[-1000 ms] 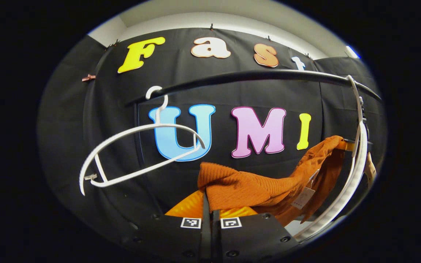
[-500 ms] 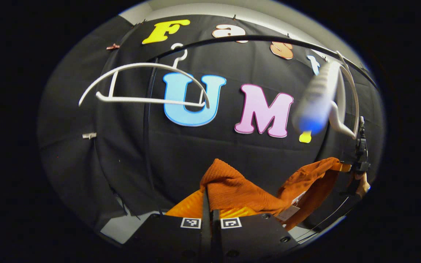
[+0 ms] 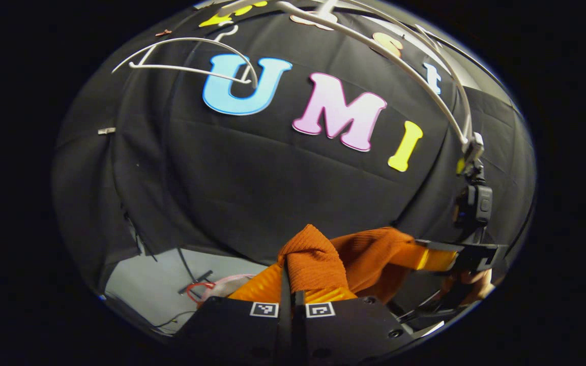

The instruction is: Grasp the clothes on the hanger with both hands and then place them into the laundry hamper below.

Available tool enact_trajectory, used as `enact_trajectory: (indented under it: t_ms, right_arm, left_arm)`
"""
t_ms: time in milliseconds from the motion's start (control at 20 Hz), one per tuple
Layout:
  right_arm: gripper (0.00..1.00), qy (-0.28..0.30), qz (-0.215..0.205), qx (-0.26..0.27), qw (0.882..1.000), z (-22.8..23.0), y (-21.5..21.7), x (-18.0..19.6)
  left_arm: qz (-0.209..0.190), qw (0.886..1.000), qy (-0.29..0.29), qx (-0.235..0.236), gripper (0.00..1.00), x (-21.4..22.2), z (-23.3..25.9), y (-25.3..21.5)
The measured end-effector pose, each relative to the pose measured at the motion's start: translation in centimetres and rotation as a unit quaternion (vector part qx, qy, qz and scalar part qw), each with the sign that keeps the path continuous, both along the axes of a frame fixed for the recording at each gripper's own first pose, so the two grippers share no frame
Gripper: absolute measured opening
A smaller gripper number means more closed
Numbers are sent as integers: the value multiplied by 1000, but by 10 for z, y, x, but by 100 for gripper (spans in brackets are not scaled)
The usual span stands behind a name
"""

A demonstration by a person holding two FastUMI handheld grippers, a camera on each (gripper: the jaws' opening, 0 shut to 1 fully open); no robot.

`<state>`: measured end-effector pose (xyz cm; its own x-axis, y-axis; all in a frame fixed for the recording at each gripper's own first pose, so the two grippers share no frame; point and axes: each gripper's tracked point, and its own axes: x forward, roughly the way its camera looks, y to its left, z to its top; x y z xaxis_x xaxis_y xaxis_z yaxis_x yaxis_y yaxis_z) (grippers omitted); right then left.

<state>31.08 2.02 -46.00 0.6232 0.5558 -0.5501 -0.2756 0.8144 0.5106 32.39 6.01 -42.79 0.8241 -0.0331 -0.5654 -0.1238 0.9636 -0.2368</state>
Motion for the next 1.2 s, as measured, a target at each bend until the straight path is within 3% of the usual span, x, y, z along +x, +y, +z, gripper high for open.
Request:
enact_trajectory:
  t_ms: [350,750,850,950,1000,1050,1150,1200]
  right_arm:
    - [14,54,-31,-27,998,-26,-4,-29]
    - [15,136,-55,-67,987,-69,-21,-43]
    - [24,156,-58,-94,982,-84,-34,-51]
    - [62,164,-61,-118,978,-92,-50,-54]
    - [81,163,-63,-104,979,-92,-49,-53]
    - [100,163,-70,-103,979,-86,-54,-52]
    - [99,157,-74,-112,978,-84,-60,-53]
    - [92,156,-74,-114,978,-84,-63,-53]
  left_arm:
    - [4,998,53,21,5,-4,-29,-16]
    - [39,987,151,-26,11,-14,-73,-12]
    - [50,983,179,3,20,-21,-88,3]
    - [56,979,191,40,71,-29,-94,18]
    - [54,979,192,34,97,-35,-95,14]
    - [53,980,190,27,98,-37,-93,15]
    - [55,980,190,29,95,-40,-91,18]
    - [59,980,189,34,96,-39,-90,21]
